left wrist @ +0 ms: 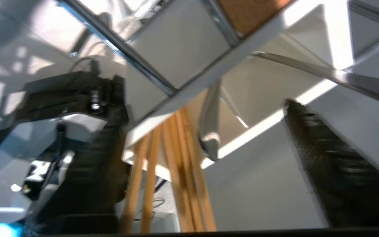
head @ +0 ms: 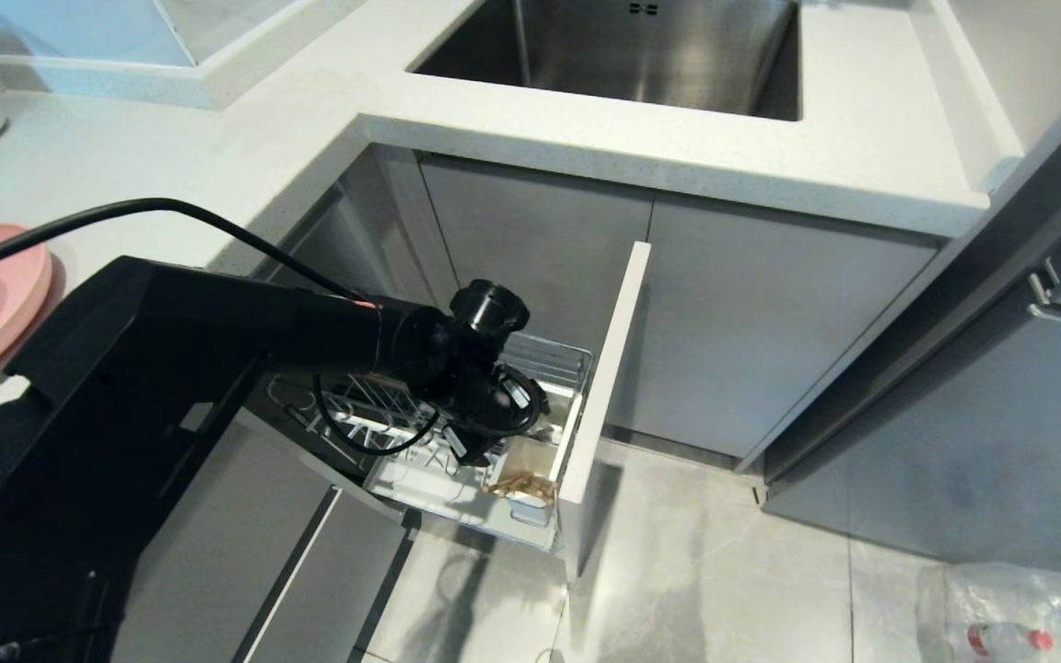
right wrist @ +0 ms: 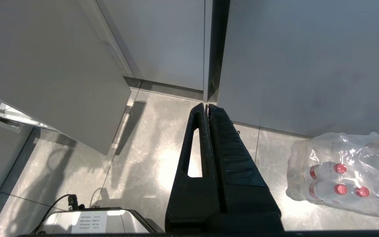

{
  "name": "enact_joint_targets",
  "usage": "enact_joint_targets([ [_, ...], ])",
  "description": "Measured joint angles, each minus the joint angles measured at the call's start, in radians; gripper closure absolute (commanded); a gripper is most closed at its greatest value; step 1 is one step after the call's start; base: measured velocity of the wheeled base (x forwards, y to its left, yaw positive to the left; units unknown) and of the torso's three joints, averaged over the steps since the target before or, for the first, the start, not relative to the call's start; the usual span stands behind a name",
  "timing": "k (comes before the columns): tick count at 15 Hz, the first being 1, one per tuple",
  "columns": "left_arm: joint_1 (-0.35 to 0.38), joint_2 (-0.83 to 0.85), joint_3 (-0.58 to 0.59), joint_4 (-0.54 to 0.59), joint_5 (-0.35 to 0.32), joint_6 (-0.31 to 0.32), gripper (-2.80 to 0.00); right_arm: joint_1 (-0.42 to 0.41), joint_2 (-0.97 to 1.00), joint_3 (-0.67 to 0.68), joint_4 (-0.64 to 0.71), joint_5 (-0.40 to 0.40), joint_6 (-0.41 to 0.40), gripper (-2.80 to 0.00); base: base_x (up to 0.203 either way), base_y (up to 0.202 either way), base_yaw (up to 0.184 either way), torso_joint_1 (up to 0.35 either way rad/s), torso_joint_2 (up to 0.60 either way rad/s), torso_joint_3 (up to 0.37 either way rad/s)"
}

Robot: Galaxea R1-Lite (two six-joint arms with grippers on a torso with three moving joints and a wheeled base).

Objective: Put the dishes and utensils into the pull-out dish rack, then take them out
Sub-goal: Take the spoon out of the cupboard

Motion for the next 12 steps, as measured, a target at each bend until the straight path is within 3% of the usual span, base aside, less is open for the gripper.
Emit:
enact_joint_targets([
  [12, -0.004, 0.001, -0.003, 0.006, -0.001, -0.001, 0.0, 0.0, 0.0, 0.0, 0.0, 0.0, 0.0, 0.0, 0.0, 0.0, 0.0, 0.0, 0.0, 0.0],
])
